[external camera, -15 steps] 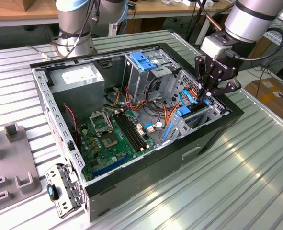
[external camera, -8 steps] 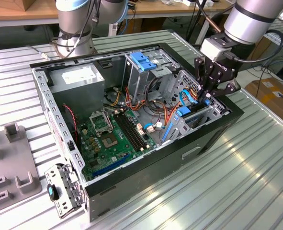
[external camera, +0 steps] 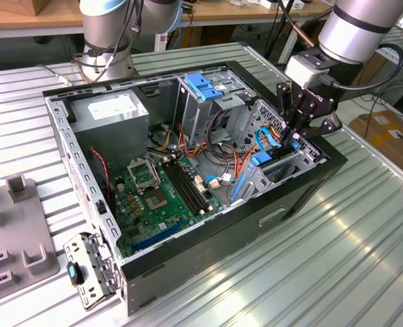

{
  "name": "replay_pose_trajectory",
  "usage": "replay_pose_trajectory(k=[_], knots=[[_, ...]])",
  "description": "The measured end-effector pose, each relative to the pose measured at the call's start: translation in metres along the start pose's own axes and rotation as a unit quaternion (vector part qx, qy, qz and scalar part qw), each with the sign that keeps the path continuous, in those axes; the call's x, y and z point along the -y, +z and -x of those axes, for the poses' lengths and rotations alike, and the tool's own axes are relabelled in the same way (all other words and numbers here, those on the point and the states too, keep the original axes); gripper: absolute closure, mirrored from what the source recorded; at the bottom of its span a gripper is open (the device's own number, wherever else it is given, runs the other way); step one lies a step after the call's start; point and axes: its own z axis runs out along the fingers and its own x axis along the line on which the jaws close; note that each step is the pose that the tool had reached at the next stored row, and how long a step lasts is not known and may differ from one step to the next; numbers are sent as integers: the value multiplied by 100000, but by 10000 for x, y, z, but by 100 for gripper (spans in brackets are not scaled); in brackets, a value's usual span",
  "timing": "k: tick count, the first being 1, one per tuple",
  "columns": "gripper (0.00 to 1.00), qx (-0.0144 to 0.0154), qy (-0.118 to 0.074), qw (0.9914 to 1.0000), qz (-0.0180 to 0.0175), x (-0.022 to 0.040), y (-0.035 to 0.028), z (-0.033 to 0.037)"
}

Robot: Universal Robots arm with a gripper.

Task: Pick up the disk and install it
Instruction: 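Insert the second disk wire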

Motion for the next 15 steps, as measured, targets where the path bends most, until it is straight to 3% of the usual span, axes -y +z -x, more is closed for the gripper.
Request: replay_pose_trajectory(k=[15], knots=[[84,-15,0,100000,-2,0,47,-1]])
